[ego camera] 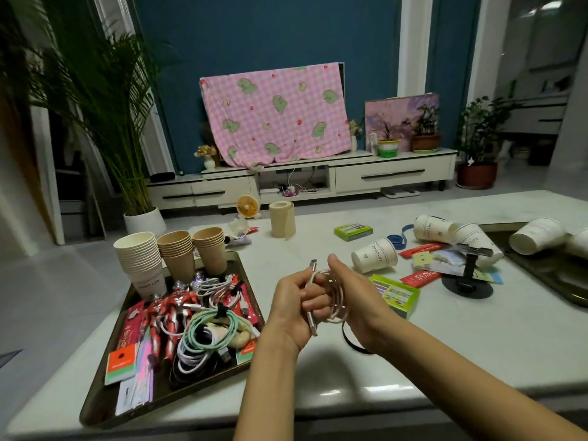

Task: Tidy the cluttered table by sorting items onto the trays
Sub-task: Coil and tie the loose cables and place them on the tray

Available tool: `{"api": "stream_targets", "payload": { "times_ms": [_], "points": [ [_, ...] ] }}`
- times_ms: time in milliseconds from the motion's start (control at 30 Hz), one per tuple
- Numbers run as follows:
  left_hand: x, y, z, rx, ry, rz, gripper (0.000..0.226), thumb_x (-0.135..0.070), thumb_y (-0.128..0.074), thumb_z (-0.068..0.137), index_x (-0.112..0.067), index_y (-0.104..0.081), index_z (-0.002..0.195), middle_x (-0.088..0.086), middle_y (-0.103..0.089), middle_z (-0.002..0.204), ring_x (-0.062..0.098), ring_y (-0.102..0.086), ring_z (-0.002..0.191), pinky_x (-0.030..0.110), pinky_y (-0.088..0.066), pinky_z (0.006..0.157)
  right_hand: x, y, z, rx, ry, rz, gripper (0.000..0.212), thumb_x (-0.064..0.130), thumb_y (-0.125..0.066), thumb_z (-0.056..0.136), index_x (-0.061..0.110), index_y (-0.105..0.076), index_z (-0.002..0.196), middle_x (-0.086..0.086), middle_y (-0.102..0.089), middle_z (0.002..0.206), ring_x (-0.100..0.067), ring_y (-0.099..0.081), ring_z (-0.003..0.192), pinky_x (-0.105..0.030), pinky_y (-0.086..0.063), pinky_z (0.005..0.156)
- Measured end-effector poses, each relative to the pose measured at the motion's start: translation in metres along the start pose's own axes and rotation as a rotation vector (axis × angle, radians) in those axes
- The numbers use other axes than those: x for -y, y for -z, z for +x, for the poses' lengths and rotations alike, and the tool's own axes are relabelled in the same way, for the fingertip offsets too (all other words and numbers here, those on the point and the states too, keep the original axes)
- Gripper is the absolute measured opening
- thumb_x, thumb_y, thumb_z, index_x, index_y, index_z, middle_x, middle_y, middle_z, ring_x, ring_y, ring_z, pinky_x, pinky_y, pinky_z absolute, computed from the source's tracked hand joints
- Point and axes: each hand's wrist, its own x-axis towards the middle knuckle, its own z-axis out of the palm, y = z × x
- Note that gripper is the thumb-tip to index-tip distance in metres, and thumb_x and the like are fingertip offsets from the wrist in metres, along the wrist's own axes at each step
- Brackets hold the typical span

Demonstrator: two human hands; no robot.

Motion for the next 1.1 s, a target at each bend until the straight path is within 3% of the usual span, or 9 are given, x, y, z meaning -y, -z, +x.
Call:
{"api": "stream_targets", "payload": {
  "times_ms": [133,233,333,433,600,767,900,1033,1100],
  "points": [
    [0.011,-0.006,0.002,-0.188,-0.141,0.308,0.041,-0.026,-0.033,0.100,-0.011,-0.045,0.063,-0.007,-0.031,0.035,0.006,-0.030,0.028,0.015,-0.028,0.036,-0.011,-0.007,0.005,-0.225,0.177,-0.208,0.036,0.034,-0.041,0.098,0.013,-0.053,0.070,0.004,-0.053,0.053,-0.005,-0.048,0.043,-0.020,-0.038,0.040],
    [0.015,-0.007,0.003,-0.297,-0.291,0.604,0.040,-0.029,-0.032,0.100,-0.014,-0.046,0.066,-0.004,-0.039,0.046,0.007,-0.037,0.037,0.016,-0.032,0.040,-0.014,-0.006,0.009,-0.297,0.444,-0.422,0.031,0.033,-0.048,0.095,0.017,-0.051,0.068,0.009,-0.053,0.052,-0.003,-0.051,0.051,-0.025,-0.043,0.051],
    [0.017,-0.010,0.003,-0.281,-0.277,0.657,0.040,-0.031,-0.029,0.101,-0.011,-0.052,0.076,0.002,-0.045,0.058,0.013,-0.043,0.050,0.022,-0.039,0.052,-0.014,-0.001,0.013,-0.348,0.543,-0.507,0.032,0.035,-0.052,0.092,0.018,-0.049,0.064,0.005,-0.053,0.059,-0.004,-0.050,0.054,-0.023,-0.041,0.055],
    [0.017,-0.011,0.002,-0.241,-0.243,0.665,0.038,-0.031,-0.031,0.100,-0.007,-0.061,0.093,0.009,-0.052,0.072,0.019,-0.053,0.062,0.028,-0.050,0.062,-0.013,0.004,0.018,-0.401,0.572,-0.510,0.039,0.035,-0.053,0.092,0.014,-0.048,0.060,-0.001,-0.054,0.056,-0.004,-0.049,0.050,-0.021,-0.040,0.052],
    [0.019,-0.007,0.008,-0.253,-0.303,0.792,0.035,-0.023,-0.039,0.097,-0.006,-0.062,0.077,0.013,-0.067,0.076,0.029,-0.064,0.069,0.036,-0.055,0.072,-0.013,0.014,0.023,-0.383,0.518,-0.540,0.044,0.026,-0.051,0.092,0.014,-0.045,0.050,-0.005,-0.052,0.048,-0.017,-0.050,0.049,-0.031,-0.040,0.054],
    [0.043,-0.018,0.013,-0.339,-0.534,0.976,0.042,-0.028,-0.028,0.101,-0.012,-0.060,0.079,0.007,-0.063,0.080,0.014,-0.058,0.067,0.008,-0.041,0.046,-0.009,0.023,0.021,-0.351,0.551,-0.620,0.050,0.034,-0.036,0.099,0.012,-0.045,0.055,-0.006,-0.052,0.053,-0.018,-0.050,0.054,-0.033,-0.038,0.055],
    [0.053,-0.023,0.015,-0.297,-0.597,1.071,0.051,-0.041,-0.022,0.100,-0.014,-0.064,0.108,0.002,-0.063,0.093,0.006,-0.056,0.075,0.000,-0.041,0.050,-0.017,0.026,0.016,-0.309,0.461,-0.436,0.045,0.042,-0.037,0.097,0.016,-0.050,0.063,-0.004,-0.056,0.066,-0.014,-0.054,0.066,-0.031,-0.041,0.061],
    [0.058,-0.027,0.017,-0.307,-0.575,1.281,0.061,-0.048,-0.019,0.098,-0.008,-0.065,0.104,0.013,-0.066,0.098,0.023,-0.061,0.085,0.031,-0.053,0.071,-0.025,0.032,0.017,-0.383,0.402,-0.249,0.040,0.033,-0.045,0.097,0.005,-0.052,0.069,-0.014,-0.055,0.071,-0.016,-0.050,0.066,-0.030,-0.040,0.061],
    [0.064,-0.028,0.018,-0.347,-0.557,1.316,0.052,-0.042,-0.023,0.100,-0.005,-0.060,0.099,0.013,-0.064,0.098,0.022,-0.055,0.081,0.023,-0.038,0.065,-0.026,0.034,0.021,-0.473,0.392,-0.265,0.041,0.029,-0.042,0.098,0.003,-0.051,0.068,-0.012,-0.055,0.068,-0.015,-0.049,0.063,-0.025,-0.039,0.058]
  ]
}}
